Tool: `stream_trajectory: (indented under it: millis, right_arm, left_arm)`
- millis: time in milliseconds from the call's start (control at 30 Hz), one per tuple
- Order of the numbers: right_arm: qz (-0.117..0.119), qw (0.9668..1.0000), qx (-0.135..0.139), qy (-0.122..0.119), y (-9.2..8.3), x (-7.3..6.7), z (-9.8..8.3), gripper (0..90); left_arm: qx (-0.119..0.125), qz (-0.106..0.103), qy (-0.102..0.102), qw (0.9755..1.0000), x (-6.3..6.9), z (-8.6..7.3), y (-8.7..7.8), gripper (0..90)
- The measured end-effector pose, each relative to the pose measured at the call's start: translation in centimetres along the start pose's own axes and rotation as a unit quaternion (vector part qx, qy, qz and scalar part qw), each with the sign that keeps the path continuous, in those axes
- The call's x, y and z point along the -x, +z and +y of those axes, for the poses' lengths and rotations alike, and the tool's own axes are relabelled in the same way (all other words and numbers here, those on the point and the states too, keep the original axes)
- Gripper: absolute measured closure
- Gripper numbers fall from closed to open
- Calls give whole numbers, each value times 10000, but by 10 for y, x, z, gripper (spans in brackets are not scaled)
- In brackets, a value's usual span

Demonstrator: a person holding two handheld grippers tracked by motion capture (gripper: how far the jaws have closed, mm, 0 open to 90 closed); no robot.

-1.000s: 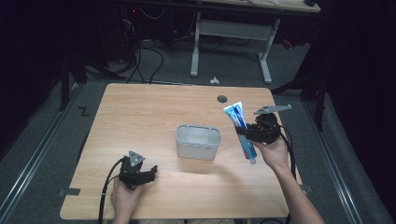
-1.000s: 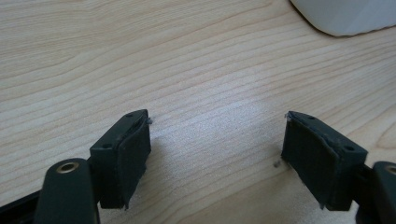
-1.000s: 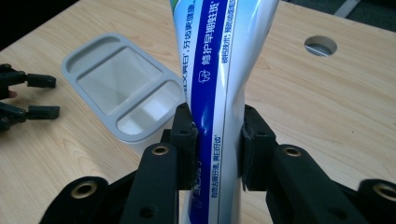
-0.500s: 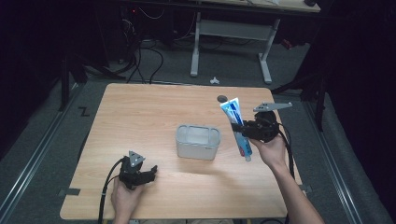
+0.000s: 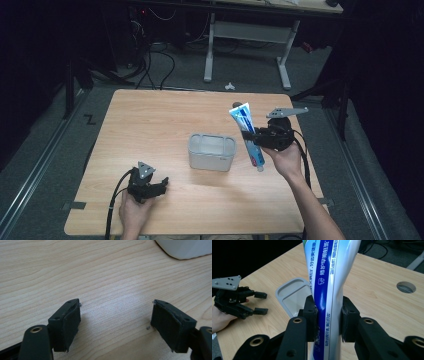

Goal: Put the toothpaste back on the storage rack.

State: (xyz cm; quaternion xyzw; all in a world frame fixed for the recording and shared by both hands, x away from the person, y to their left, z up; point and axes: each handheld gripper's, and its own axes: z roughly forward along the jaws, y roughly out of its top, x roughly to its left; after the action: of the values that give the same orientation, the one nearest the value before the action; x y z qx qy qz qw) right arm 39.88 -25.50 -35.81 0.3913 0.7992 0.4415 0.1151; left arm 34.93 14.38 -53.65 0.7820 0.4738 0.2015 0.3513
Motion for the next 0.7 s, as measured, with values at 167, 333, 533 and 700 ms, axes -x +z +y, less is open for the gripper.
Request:
stream_trajectory:
  millis: [167, 333, 533, 700]
  right_arm:
    - [67, 9997, 216, -16, -2, -1, 12, 713]
    - [82, 9994, 288, -154, 2, -8, 21, 713]
    - [122, 9980, 596, -188, 12, -13, 30, 713]
    - [177, 9966, 794, -105, 20, -13, 32, 712]
  left_arm:
    - [6, 8, -3, 10000, 0, 0, 0, 241]
    - [7, 19, -4, 10000, 0, 0, 0, 243]
    - [3, 25, -8, 10000, 0, 0, 1, 243]
    - [5, 42, -9, 10000, 1, 1, 1, 244]
